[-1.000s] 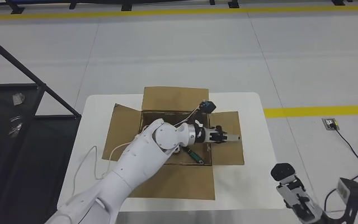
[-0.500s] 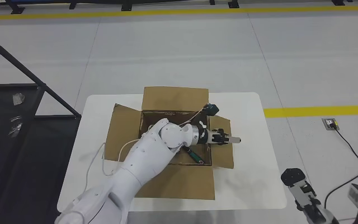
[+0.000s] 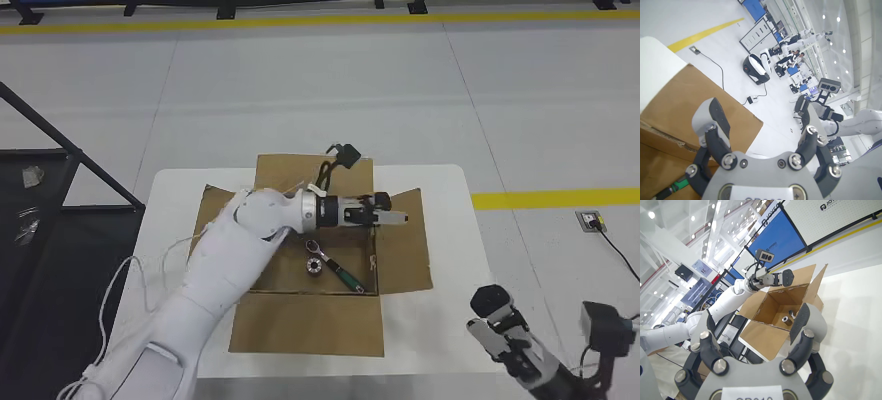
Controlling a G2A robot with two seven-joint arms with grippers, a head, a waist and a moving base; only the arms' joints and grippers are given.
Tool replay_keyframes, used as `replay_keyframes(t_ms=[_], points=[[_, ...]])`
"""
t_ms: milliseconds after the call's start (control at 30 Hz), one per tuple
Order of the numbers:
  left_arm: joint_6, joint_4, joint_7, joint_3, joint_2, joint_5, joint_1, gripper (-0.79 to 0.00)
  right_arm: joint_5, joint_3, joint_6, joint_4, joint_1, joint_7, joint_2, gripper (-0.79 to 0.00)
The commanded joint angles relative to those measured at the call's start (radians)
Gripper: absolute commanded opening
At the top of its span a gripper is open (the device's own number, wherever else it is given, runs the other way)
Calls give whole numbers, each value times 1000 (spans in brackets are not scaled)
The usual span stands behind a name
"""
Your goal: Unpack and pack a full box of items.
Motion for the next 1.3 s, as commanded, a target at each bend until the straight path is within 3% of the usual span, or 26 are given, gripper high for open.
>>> replay_keyframes(t_ms=[0,200,333,433,533,667,833,967,1133,1267], points=[[21,-119,-11,-112,52,30,74,0,-36,-55,36,-2,75,62,5,0],[138,-560,-49,-460,169,71,408,0,-144,-219,193,98,342,205,13,0],[167,-784,-60,-650,209,97,616,0,-207,-339,282,203,514,268,10,0],[171,-884,-49,-750,227,118,737,0,-253,-406,343,277,608,299,7,0],[165,-938,-55,-829,240,127,832,0,-299,-448,388,315,662,308,4,0],[147,-977,-41,-897,251,125,921,0,-269,-428,389,314,656,299,6,0],[135,-970,36,-962,259,89,970,0,-263,-409,414,323,656,377,14,0],[118,-971,56,-994,266,82,991,0,-318,-453,367,290,663,419,19,0],[119,-958,103,-1028,274,76,1012,0,-502,-625,402,259,739,459,9,0],[115,-951,137,-1059,278,53,1054,0,-591,-824,455,355,889,484,-23,0]])
